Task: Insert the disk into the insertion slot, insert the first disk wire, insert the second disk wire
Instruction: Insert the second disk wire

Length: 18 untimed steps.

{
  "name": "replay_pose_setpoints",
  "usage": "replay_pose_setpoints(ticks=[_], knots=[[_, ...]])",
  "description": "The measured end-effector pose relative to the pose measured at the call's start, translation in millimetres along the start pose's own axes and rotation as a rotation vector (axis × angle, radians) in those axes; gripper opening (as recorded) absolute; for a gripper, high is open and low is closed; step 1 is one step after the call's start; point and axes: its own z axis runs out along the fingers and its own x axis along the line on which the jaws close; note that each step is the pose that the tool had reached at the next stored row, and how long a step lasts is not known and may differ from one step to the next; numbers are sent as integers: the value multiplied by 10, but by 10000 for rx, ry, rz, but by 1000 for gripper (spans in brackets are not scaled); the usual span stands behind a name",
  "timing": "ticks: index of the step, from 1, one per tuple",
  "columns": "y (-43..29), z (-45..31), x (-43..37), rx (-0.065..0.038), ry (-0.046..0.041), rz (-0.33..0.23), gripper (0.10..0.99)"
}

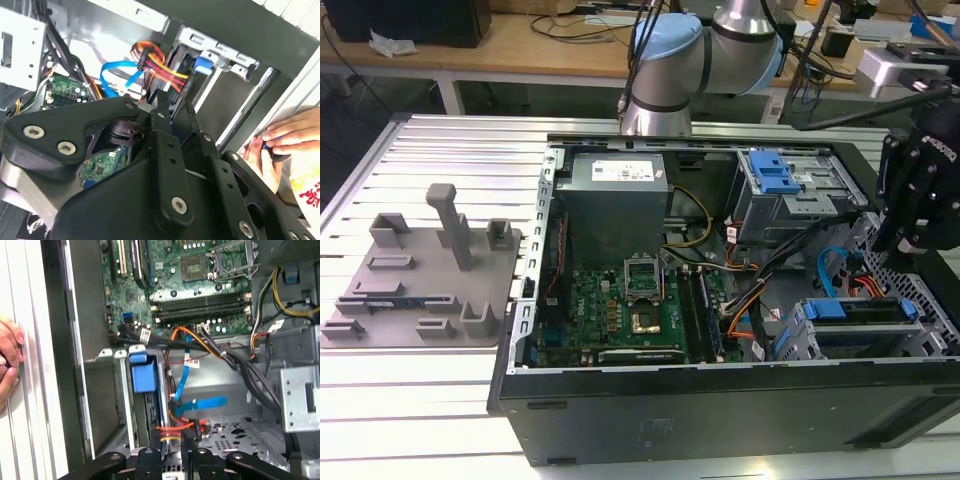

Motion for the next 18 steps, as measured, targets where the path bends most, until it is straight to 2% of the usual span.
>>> replay_pose_setpoints(ticks=[3, 5, 10, 12, 13, 14, 16, 18], knots=[[85, -9, -69, 5, 49, 1, 302], [110, -9, -99, 16, 152, 0, 302], [142, 14, -130, 50, 589, -3, 302], [157, 34, -151, 62, 712, -4, 302], [178, 57, -174, 74, 829, -4, 302], [183, 67, -186, 81, 888, -5, 302], [185, 70, -202, 88, 950, -6, 302], [187, 70, -205, 89, 968, -4, 302]])
